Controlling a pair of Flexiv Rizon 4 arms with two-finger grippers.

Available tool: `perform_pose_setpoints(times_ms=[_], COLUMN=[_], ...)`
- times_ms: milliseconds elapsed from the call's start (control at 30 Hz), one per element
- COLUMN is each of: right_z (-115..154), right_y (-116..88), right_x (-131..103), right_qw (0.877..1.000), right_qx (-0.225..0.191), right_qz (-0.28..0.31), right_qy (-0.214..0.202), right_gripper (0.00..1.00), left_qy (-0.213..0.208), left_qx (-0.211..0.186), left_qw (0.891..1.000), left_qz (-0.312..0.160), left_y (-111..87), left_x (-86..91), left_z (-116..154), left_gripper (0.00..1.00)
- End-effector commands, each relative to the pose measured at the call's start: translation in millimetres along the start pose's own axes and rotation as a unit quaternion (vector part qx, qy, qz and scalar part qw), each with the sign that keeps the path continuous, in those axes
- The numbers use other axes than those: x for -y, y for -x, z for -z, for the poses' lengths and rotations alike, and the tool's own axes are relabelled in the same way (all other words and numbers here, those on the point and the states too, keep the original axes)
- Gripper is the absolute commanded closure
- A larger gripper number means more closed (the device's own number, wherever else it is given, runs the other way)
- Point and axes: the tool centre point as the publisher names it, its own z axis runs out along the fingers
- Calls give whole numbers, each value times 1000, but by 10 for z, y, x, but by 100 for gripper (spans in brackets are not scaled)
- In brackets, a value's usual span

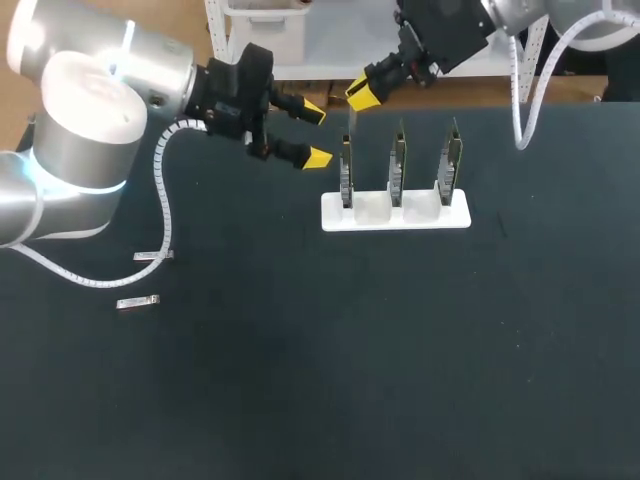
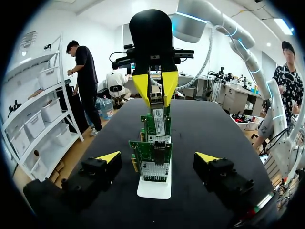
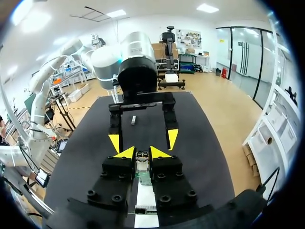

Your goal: Pick up the optical module with the left hand, and insert it into the network port with the right hand.

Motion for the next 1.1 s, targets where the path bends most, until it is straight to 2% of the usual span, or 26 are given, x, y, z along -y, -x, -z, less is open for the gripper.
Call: perform_pose_setpoints(times_ms=[33, 1100], right_z=[-70, -86], right_y=[0, 33], right_x=[19, -38], right_qw=[1000, 999], right_qx=[-8, -30], right_qz=[-3, 9], right_qy=[-2, -24], right_gripper=[100, 100], left_qy=[0, 0], left_qx=[-2, -2], left_qw=[1000, 1000], left_qz=[1, 1], left_y=[4, 4], left_x=[-5, -5], left_z=[-7, -7], left_gripper=[0, 0])
